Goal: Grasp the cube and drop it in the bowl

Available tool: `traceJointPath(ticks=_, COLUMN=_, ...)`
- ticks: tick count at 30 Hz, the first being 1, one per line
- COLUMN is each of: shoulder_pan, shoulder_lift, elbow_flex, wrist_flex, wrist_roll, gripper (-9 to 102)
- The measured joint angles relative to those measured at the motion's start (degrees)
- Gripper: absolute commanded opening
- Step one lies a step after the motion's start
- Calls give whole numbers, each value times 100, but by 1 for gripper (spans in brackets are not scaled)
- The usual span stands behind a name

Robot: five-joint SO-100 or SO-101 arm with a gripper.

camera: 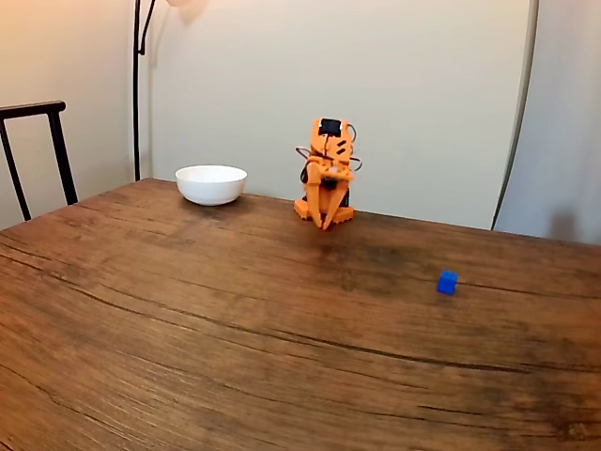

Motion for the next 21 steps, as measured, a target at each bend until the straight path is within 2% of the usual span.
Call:
traceJointPath(ticks=11, shoulder_pan=-1222, shoulder_lift=0, elbow_flex=-1459, wrist_flex=-26, wrist_roll=-18, gripper=0)
traceJointPath(ticks=21, shoulder_pan=-1608, shoulder_lift=-35, elbow_flex=-2522, wrist_flex=-26, wrist_roll=-35, gripper=0)
